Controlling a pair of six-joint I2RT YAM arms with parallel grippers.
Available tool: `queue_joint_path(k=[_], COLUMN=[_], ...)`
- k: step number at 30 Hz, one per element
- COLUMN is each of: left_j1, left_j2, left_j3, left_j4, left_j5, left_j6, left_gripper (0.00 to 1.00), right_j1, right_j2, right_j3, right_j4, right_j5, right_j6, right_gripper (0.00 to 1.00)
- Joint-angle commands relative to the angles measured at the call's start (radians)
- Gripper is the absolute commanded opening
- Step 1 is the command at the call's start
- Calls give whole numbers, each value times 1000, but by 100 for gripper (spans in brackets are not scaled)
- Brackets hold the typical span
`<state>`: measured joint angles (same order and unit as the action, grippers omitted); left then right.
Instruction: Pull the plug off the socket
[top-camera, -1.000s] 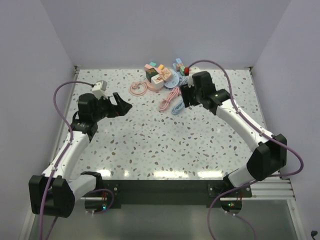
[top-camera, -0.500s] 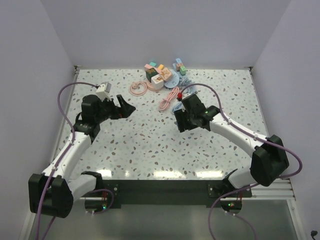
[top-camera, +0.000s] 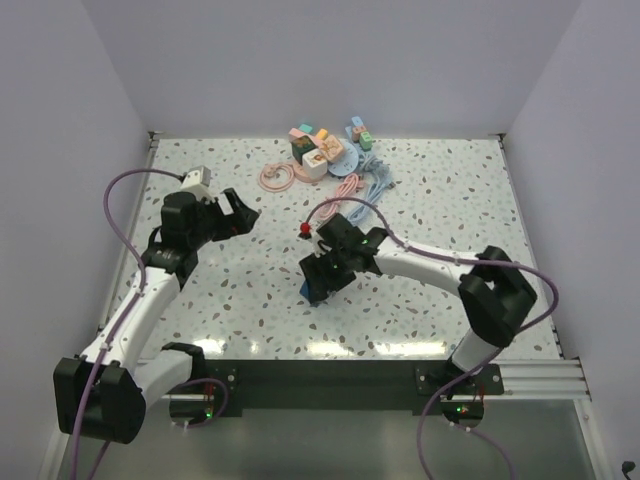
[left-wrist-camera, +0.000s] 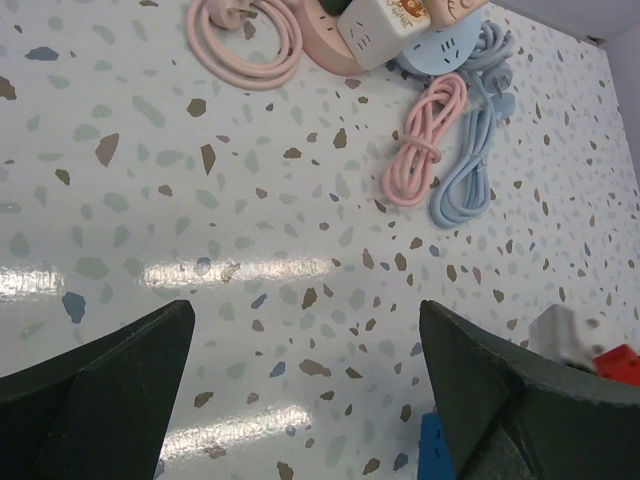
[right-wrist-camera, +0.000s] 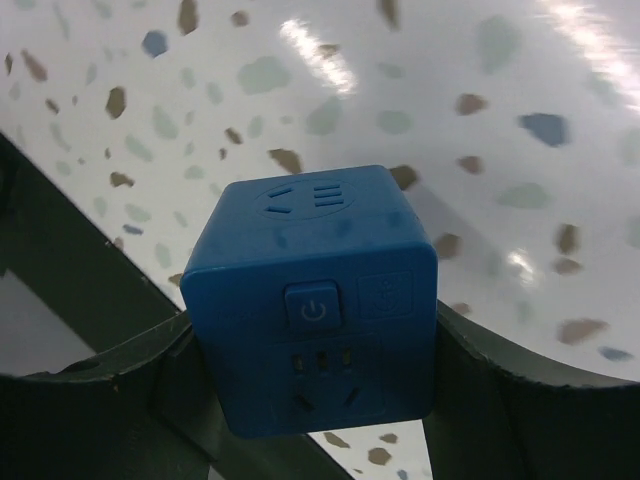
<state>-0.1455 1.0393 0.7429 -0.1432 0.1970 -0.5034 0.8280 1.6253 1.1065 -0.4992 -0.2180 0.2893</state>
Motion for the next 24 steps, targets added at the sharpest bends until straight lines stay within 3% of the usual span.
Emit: queue_joint_path(k=[1, 12, 13, 15, 21, 24], left_j1=[-2, -2, -2, -2, -2, -2], left_j2=[-1, -18, -15, -13, -28, -33], left_j3=[49, 15, 13, 9, -16, -25], left_j4=[-39, -30, -32, -30, -39, -33], left_j5=[-54, -33, -30, -30, -45, -45], left_j6=[-18, -17, -17, -15, -15, -20], left_gripper=[100, 100, 100, 100, 100, 100], right_j1=[49, 118, 132, 144, 157, 155], right_j2=[93, 229, 252, 289, 349, 355], right_j3=[64, 87, 104, 150, 205, 234], right_j4=[36, 76, 45, -40, -143, -180], right_j5=[-205, -696, -699, -678, -612, -560], right_j6=[18, -45, -82, -137, -193, -197], right_gripper=[0, 1, 7, 29, 50, 69])
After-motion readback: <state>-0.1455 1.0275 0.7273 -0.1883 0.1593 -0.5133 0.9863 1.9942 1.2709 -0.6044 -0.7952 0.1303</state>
